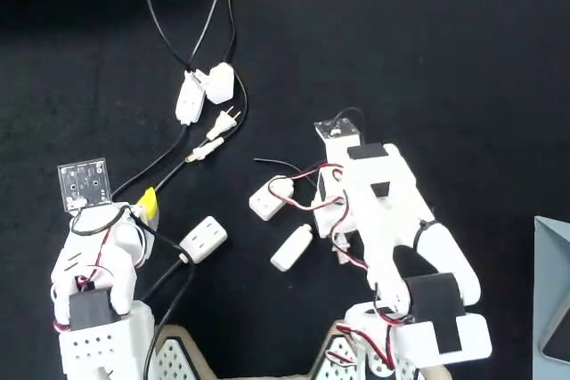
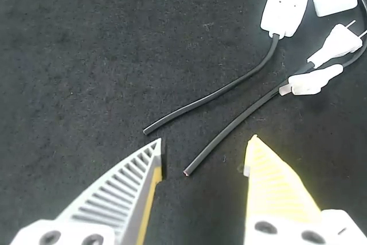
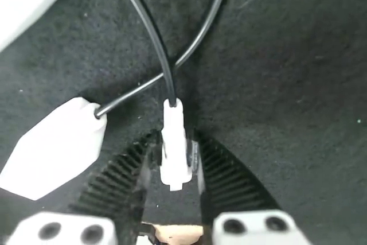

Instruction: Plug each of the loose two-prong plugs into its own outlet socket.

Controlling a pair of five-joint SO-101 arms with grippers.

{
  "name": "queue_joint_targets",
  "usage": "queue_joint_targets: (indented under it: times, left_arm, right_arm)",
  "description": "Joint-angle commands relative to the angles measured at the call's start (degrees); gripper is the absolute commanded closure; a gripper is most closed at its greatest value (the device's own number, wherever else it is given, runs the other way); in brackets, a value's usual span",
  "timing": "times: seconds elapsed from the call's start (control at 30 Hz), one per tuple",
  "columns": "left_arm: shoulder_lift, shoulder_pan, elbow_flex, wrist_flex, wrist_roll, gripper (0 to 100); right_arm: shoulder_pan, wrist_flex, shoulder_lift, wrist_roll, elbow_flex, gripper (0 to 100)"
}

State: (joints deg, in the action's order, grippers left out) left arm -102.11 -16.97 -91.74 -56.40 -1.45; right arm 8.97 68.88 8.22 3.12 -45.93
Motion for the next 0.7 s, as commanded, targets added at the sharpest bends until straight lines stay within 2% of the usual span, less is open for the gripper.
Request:
queue_joint_targets:
  times: [0.0, 0.67]
  left_arm:
    - [-0.35, 0.13, 0.31, 0.79, 0.26, 77]
    - [-0.35, 0.13, 0.22, 0.7, 0.26, 77]
  right_arm:
    - [-0.35, 0.62, 0.04, -0.44, 0.04, 92.0]
    - [-0.35, 3.16, 0.04, -2.37, 0.13, 90.7]
